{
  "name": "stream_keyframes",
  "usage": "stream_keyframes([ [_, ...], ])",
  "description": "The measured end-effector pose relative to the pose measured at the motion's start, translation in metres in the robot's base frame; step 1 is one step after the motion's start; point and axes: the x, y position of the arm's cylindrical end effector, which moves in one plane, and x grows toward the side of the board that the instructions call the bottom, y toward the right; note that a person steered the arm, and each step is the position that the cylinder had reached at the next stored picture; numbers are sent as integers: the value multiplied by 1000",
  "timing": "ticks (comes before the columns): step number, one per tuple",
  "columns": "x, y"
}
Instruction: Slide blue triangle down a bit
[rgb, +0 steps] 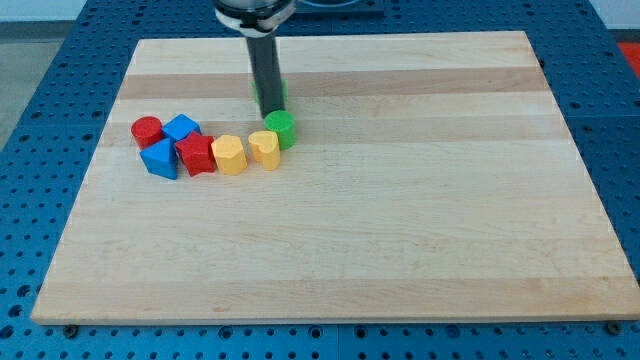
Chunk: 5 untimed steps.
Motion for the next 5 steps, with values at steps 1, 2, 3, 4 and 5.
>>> stream_keyframes([
  [1, 3, 18],
  [2, 3, 38],
  [3, 7, 66],
  [4, 42, 94],
  [5, 80, 102],
])
